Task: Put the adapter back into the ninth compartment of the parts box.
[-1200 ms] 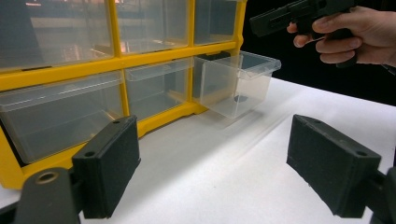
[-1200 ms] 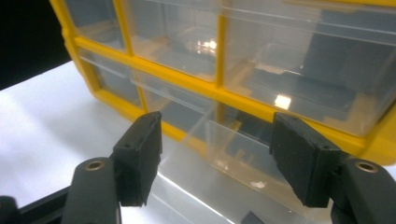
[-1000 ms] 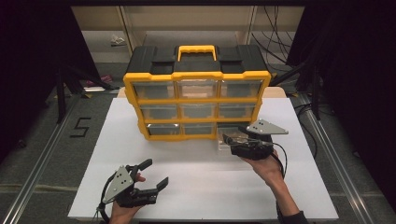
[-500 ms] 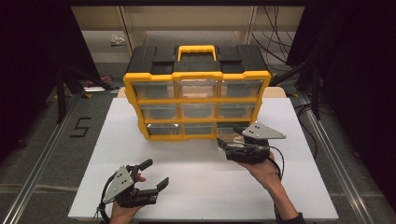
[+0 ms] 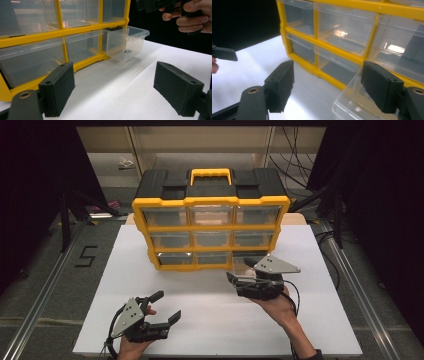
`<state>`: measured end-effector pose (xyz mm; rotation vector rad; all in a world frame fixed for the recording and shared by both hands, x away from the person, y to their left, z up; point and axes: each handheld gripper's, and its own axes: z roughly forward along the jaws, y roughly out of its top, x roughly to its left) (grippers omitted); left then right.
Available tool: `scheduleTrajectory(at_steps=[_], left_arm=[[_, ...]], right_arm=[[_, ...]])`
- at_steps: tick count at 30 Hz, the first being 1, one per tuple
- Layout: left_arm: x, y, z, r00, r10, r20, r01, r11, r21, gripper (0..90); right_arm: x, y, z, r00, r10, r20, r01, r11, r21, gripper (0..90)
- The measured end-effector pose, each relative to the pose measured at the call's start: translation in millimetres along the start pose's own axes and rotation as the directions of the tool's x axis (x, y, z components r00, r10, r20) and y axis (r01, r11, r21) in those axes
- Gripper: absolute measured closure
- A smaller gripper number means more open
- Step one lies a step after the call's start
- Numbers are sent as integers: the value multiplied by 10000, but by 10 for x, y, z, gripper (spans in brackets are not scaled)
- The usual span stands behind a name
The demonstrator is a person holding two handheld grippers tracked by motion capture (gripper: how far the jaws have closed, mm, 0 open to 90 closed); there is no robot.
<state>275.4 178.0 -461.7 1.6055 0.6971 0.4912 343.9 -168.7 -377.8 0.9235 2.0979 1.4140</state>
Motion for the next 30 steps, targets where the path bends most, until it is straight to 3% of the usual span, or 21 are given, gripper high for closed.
scheduleTrajectory(at_steps=[30], left_arm=[[6,2,-4,9999,-93,70,93,10000,-22,167]], right_arm=[[131,-57,-82,9995,-209,-229,201,9991,-385,240]])
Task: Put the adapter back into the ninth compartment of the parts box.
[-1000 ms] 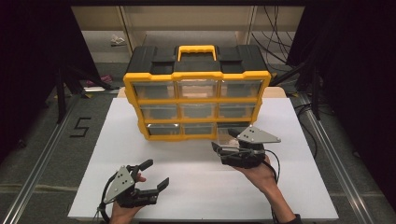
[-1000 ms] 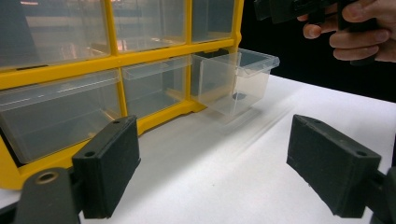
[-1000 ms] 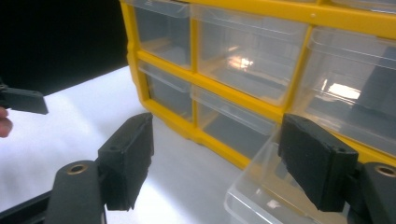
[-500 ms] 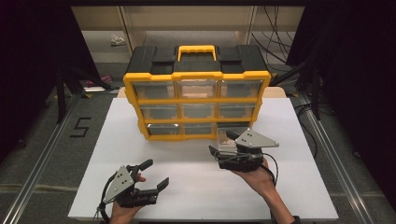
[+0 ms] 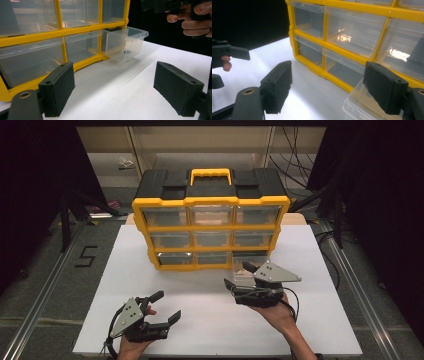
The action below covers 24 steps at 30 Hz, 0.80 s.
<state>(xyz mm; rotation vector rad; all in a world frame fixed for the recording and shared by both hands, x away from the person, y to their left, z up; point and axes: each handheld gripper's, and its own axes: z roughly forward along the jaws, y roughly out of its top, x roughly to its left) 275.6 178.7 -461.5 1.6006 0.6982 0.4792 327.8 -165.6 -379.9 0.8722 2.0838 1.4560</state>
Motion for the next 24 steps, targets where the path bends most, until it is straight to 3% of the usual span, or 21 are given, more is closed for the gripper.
scheduleTrajectory(at_steps=[24], left_arm=[[-8,3,-1,10000,-40,56,40,10000,-53,167]], right_arm=[[22,-61,-99,9999,8,-132,-12,9996,-280,200]])
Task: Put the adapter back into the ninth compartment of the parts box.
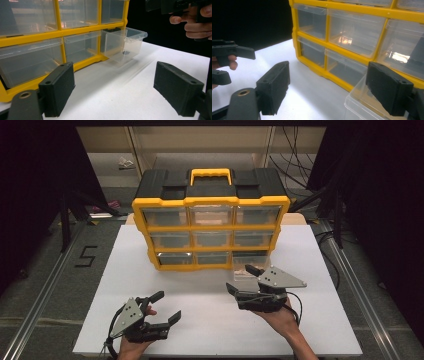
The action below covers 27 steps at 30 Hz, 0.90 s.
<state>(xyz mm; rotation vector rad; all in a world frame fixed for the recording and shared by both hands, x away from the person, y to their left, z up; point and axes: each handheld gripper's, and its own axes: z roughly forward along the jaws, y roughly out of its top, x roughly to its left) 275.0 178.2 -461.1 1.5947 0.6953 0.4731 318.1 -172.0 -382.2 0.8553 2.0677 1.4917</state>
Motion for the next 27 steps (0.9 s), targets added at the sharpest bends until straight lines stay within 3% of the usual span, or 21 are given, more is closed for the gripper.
scheduleTrajectory(at_steps=[27], left_arm=[[-8,1,-2,9998,12,179,-11,10000,-79,163]], right_arm=[[-26,-124,-190,9996,272,-113,-279,9974,-664,116]])
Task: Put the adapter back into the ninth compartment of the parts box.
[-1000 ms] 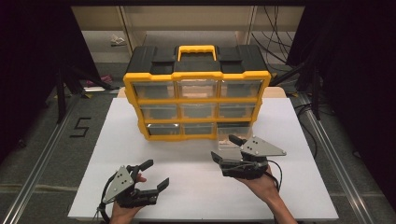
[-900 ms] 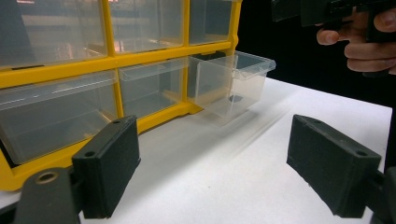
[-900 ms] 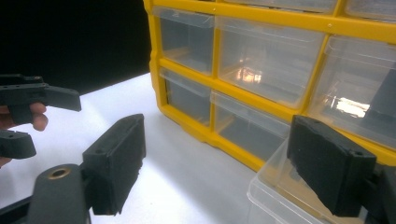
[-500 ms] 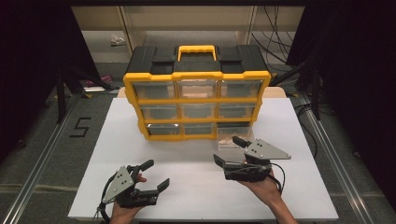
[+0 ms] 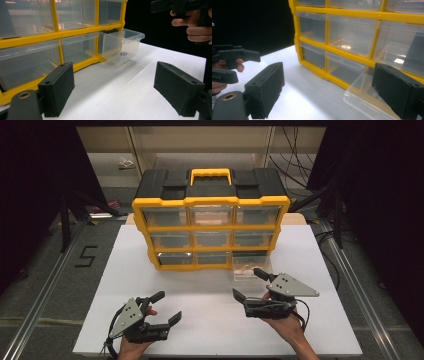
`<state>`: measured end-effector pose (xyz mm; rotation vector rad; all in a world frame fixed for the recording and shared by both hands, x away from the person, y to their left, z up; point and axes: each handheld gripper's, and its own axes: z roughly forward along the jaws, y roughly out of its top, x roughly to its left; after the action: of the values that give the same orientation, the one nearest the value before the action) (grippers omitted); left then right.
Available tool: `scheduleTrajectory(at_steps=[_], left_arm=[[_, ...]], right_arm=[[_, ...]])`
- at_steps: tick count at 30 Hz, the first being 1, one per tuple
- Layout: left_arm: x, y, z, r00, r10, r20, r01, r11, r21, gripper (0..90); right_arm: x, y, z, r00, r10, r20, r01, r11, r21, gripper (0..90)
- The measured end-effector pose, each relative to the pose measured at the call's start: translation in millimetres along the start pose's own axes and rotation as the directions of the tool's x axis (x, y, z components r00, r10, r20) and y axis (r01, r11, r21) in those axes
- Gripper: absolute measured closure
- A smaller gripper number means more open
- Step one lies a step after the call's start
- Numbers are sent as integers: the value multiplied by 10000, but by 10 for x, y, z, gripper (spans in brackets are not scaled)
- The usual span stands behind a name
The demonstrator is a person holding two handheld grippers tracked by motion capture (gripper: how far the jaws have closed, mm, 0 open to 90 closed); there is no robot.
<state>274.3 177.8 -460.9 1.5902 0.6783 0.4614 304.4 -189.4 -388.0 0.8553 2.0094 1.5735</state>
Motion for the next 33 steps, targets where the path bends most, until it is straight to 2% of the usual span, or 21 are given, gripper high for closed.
scheduleTrajectory(at_steps=[18,33], left_arm=[[-2,0,2,10000,38,24,-38,10000,18,161],[-8,-1,6,10000,41,73,-41,10000,47,161]], right_arm=[[-43,-103,-98,9997,248,53,-248,9997,19,67],[-53,-204,-196,9996,256,133,-253,9994,-234,64]])
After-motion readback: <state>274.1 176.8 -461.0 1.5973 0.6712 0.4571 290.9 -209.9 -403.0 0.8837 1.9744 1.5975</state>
